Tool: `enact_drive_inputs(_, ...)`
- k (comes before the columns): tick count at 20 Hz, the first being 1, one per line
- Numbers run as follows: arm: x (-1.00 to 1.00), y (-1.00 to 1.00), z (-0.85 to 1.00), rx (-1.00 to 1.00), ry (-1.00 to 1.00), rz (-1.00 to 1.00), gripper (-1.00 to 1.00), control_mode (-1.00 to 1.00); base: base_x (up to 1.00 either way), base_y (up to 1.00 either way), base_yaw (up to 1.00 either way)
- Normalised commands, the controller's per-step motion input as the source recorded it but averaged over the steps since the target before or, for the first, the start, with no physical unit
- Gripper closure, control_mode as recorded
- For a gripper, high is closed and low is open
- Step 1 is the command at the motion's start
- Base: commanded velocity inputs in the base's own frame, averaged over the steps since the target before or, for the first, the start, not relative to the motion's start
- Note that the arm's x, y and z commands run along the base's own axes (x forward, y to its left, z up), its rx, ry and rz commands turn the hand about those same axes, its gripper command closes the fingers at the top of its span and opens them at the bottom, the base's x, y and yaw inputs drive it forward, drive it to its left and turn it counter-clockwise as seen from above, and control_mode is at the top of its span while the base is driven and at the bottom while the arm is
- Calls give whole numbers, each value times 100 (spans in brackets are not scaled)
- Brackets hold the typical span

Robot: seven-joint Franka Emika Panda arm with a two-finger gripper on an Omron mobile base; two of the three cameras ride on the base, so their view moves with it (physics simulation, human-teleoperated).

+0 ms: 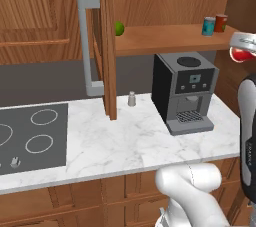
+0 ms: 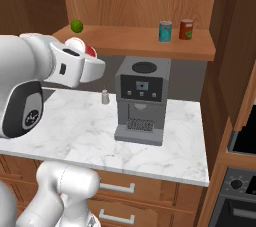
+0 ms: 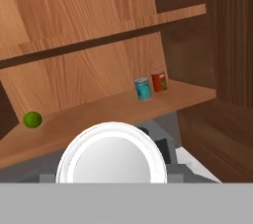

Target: Pick the cans from the counter and place them in their designated side in the cabinet.

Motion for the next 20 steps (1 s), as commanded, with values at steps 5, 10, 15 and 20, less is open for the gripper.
enact_drive_inputs(5,23,0,6,0,0,-2,100,-100,0,0,0)
enact_drive_inputs(10,23,0,2,0,0,-2,100,-100,0,0,0)
enact_drive_inputs(15,24,0,0,0,0,-2,100,-100,0,0,0)
enact_drive_inputs(20,25,0,0,0,0,-1,100,-100,0,0,0)
